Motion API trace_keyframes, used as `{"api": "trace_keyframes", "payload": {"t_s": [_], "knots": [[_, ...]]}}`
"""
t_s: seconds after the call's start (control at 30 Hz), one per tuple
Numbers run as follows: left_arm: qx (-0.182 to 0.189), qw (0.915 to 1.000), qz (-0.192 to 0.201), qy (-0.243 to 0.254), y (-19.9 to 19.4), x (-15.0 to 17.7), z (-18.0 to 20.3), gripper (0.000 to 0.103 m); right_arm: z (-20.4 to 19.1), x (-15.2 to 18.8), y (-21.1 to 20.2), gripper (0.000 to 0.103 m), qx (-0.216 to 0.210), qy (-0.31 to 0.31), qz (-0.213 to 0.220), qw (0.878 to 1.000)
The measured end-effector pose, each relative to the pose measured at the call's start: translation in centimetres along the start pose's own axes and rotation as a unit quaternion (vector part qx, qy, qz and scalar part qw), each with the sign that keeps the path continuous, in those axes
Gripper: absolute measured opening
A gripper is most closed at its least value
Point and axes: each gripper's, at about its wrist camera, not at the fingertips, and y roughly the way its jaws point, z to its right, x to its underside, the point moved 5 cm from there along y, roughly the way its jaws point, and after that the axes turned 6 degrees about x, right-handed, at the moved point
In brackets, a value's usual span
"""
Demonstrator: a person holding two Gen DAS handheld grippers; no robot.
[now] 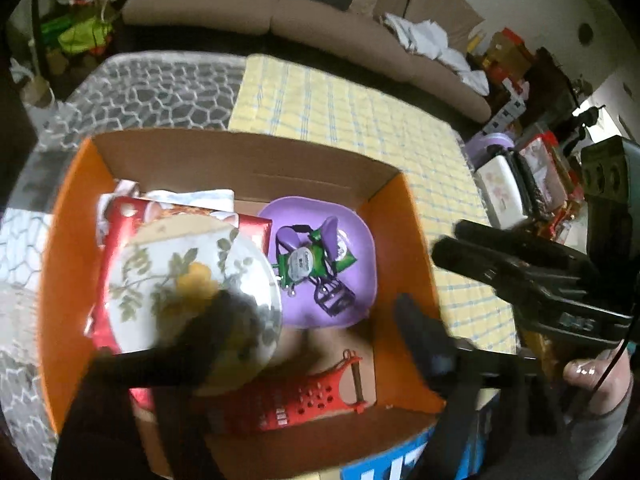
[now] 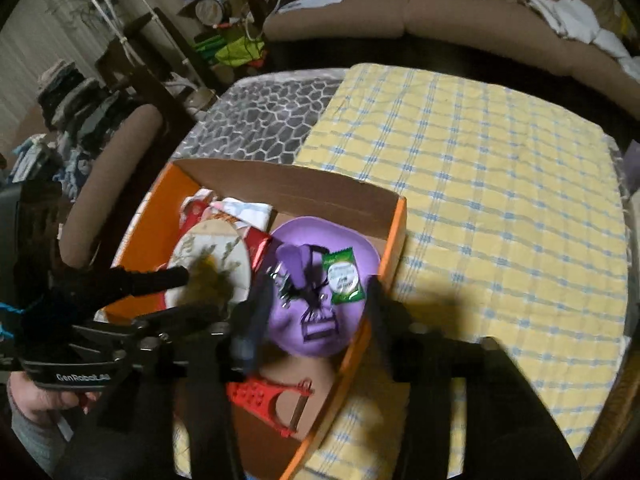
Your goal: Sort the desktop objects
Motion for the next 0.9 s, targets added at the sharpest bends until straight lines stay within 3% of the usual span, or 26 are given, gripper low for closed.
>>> {"api": "trace_keyframes", "payload": {"t_s": [0.03,0.1,0.13,0.27,0.53,0.77,0.9], "knots": [[-0.001,1.0,0.006,0.004,-0.5,0.5,0.3,0.099,-0.1,0.8,-1.3,0.083,0.005,-0.006,0.007,1.0],[-0.007,0.9998,0.016,0.014,-1.6,1.9,1.3,0.103,-0.1,2.0,-3.1,0.1,0.006,-0.012,0.015,1.0],[-0.011,0.9996,0.018,0.018,-1.8,2.6,1.7,0.103,0.1,2.9,-4.2,0.103,0.008,-0.01,0.022,1.0],[-0.035,0.9977,0.022,0.053,-2.5,5.8,4.4,0.103,0.6,6.3,-7.4,0.103,0.036,-0.012,0.033,0.999],[-0.009,0.9984,0.028,0.047,-3.5,12.6,9.1,0.103,4.3,16.2,-12.7,0.103,0.125,0.023,0.061,0.99],[-0.012,0.9979,0.009,0.064,-0.4,17.6,13.5,0.103,8.5,23.7,-12.5,0.103,0.163,0.074,0.051,0.983],[-0.04,0.9972,0.019,0.061,1.8,19.0,14.1,0.103,10.3,26.4,-11.5,0.103,0.179,0.1,0.052,0.977]]}}
